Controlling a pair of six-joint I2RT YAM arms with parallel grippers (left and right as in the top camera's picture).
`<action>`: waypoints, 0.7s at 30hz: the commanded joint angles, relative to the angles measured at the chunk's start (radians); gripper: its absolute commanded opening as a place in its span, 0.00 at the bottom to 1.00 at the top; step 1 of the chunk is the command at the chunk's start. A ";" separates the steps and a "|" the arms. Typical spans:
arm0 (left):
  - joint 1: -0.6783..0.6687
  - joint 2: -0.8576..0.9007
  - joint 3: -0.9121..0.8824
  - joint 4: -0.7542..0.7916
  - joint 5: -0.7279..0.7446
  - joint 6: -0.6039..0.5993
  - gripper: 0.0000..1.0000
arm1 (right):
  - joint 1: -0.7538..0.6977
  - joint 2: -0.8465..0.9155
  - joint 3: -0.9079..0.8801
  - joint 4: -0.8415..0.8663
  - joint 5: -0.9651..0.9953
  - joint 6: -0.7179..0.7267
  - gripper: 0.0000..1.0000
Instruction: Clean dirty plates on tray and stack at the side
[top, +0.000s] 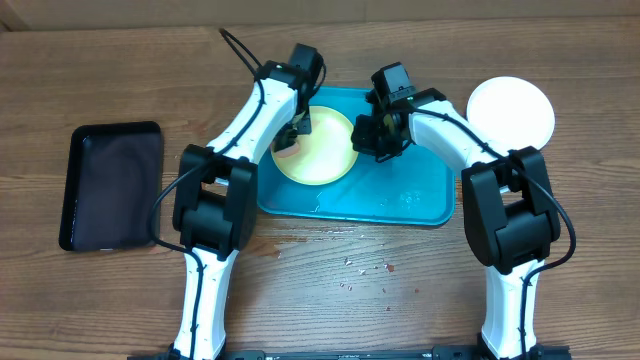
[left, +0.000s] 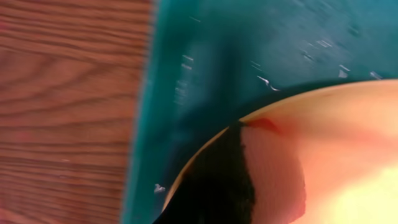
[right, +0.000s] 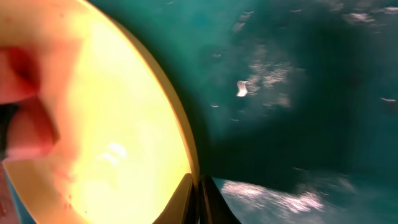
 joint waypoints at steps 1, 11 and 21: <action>0.050 -0.065 -0.010 -0.010 -0.188 -0.035 0.04 | -0.008 0.039 -0.003 -0.023 0.052 -0.002 0.04; 0.121 -0.371 -0.010 -0.078 -0.082 -0.105 0.04 | -0.008 -0.099 0.011 -0.049 0.060 -0.095 0.04; 0.502 -0.397 -0.119 -0.232 0.025 -0.117 0.05 | 0.184 -0.359 0.041 -0.100 0.837 -0.358 0.04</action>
